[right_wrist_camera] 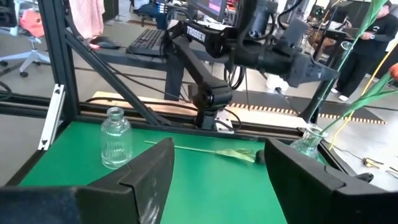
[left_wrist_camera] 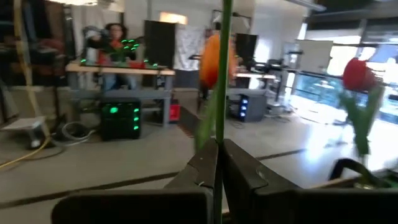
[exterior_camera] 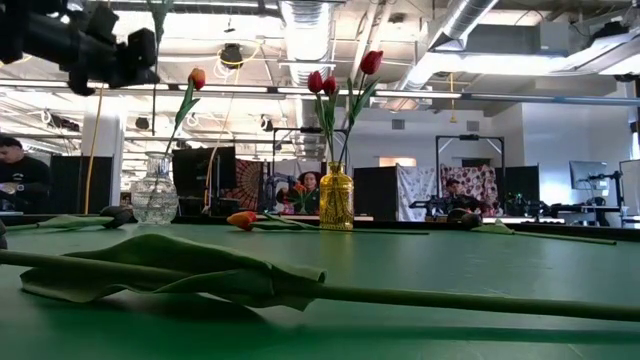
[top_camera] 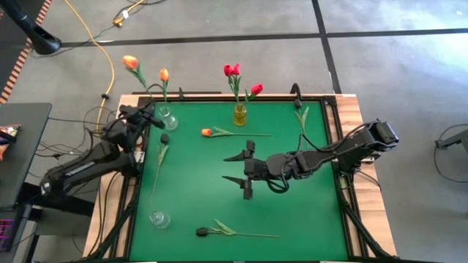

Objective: Sort flowers into vase by color
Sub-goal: Put the bottom orange flower into the top transparent vase

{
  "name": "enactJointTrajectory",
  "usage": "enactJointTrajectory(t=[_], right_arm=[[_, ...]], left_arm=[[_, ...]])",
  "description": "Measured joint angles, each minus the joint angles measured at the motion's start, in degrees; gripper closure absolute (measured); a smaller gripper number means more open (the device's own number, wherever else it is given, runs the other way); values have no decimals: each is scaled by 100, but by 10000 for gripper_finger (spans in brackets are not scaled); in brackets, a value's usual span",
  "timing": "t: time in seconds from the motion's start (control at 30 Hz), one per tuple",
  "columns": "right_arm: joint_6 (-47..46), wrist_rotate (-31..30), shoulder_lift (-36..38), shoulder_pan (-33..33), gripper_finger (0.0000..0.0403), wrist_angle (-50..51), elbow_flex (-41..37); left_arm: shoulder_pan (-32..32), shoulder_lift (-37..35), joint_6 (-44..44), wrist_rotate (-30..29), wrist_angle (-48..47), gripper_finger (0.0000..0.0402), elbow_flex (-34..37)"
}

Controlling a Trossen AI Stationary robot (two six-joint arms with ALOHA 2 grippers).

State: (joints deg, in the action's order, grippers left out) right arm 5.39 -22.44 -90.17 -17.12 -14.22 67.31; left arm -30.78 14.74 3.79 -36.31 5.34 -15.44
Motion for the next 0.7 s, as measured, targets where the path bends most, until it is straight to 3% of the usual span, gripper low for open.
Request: enactJointTrajectory(t=[0.33,0.7], right_arm=[[-152,3,0,-53,126,47,-2],[-238,3,-2,-34,126,49,-2]], left_arm=[[-1164,125,299,1038,309,401,323],[-1923,773,289,1870,640,401,334]])
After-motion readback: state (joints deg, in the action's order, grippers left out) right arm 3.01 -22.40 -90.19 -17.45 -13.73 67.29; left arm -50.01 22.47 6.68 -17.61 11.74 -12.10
